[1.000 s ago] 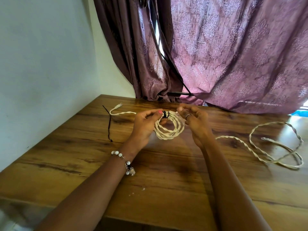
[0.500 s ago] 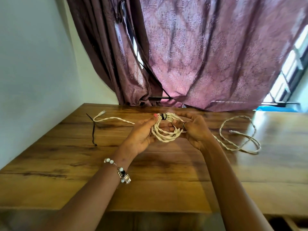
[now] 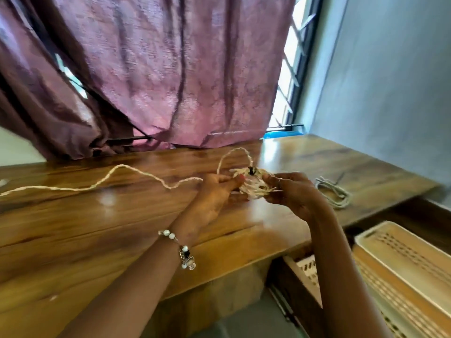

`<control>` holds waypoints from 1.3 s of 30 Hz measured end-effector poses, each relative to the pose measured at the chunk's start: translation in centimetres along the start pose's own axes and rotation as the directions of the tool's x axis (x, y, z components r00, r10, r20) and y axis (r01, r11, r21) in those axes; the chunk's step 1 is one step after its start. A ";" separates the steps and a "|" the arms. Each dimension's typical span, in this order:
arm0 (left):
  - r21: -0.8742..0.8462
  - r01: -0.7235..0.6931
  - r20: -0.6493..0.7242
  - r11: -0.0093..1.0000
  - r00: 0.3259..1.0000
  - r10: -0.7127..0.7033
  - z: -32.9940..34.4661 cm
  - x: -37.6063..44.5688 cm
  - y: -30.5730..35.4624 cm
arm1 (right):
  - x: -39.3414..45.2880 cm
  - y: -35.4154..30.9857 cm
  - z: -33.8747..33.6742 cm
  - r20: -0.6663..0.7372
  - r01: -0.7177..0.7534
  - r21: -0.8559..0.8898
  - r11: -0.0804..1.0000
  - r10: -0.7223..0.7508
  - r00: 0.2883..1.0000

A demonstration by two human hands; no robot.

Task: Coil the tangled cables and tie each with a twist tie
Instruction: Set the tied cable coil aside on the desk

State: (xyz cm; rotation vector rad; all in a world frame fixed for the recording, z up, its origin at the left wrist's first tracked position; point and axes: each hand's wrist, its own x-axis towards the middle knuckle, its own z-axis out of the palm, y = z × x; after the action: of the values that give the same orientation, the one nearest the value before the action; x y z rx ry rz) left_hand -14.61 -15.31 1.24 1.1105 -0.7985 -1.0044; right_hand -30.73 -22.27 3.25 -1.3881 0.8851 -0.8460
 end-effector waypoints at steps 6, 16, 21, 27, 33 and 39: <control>0.147 0.172 0.089 0.974 0.979 -0.186 6.0 2.9 -4.3 | 0.2 2.8 -7.0 -0.287 -0.065 0.049 0.997 0.076 0.955; 0.453 0.007 0.056 0.892 0.998 -0.037 6.6 3.6 -6.1 | 1.3 5.8 -8.3 -0.506 -0.115 -0.482 0.868 -0.169 0.846; 0.528 -0.168 0.116 0.832 0.985 0.125 5.2 1.4 -4.6 | -0.2 3.7 -6.0 -0.563 -0.089 -0.736 0.671 -0.533 0.631; 0.556 -0.264 0.080 0.788 0.961 0.266 -1.1 0.1 -1.0 | 0.0 1.9 1.0 -0.141 0.265 -0.763 0.590 -0.551 0.823; 0.779 -0.193 -0.101 0.597 0.901 0.423 -12.9 -0.5 3.0 | 1.4 1.8 11.5 0.408 0.607 -0.669 0.428 -0.471 0.782; 0.992 0.072 -0.117 0.103 0.837 0.534 -28.4 -2.4 6.8 | 3.7 1.4 23.1 0.613 0.767 -0.485 0.420 -0.463 0.641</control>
State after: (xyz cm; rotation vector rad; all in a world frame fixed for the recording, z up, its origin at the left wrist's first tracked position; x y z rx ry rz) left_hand 11.80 -2.69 0.05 2.1774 -1.2281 0.3685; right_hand -8.38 -15.35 1.51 -2.6240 0.3096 -0.7252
